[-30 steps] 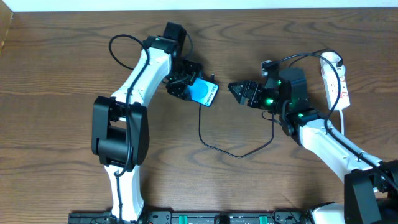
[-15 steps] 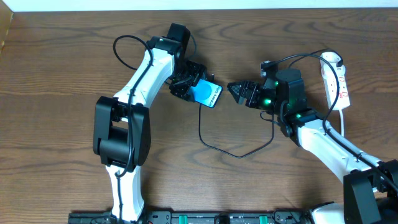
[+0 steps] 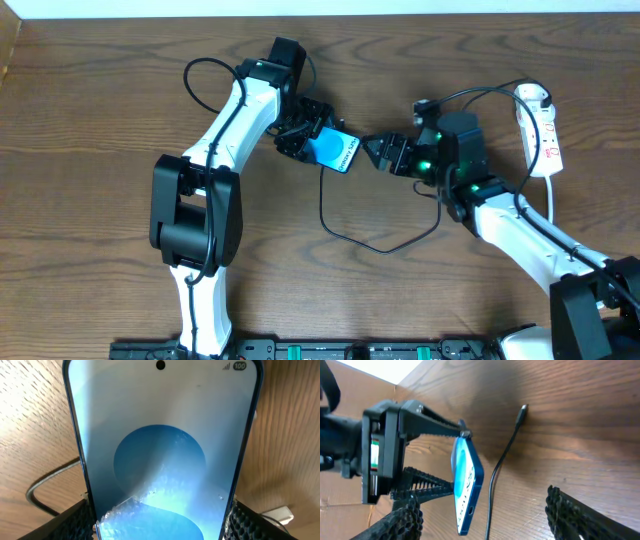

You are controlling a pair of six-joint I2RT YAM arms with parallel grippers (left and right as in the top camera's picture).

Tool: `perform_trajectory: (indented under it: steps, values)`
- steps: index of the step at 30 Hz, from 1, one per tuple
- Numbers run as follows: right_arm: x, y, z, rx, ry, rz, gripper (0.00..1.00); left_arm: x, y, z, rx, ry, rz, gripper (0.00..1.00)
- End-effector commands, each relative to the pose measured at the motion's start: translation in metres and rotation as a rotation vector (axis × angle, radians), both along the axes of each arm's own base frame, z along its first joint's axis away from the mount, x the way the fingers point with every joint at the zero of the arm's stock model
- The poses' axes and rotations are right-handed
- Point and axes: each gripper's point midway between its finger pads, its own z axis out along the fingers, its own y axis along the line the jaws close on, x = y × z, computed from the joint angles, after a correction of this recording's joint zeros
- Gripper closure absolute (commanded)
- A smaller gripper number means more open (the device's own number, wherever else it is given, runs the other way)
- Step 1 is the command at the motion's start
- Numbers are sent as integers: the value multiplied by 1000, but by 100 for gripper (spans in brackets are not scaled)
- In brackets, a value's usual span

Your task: Plug charger to phone and switch on socket

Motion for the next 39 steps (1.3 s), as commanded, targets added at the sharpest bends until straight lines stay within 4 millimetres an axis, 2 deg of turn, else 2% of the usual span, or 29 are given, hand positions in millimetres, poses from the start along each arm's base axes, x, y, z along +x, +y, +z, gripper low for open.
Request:
perform_trajectory:
  steps: [1, 8, 15, 28, 39]
  values:
    - [2, 8, -9, -16, 15, 2, 25, -3, -10, 19, -70, -2, 6, 37]
    - [4, 23, -12, -4, -17, 31, 42, -7, -19, 24, -124, 15, -7, 37]
    - [5, 30, -27, 2, 14, 25, 56, -10, -25, 24, -126, 19, -14, 37]
    - [7, 43, -19, 21, -43, 45, 64, -13, -30, 24, -125, 20, -28, 37]
    - [4, 50, -20, 5, -52, 42, 69, -13, -30, 24, -125, 20, -28, 37]
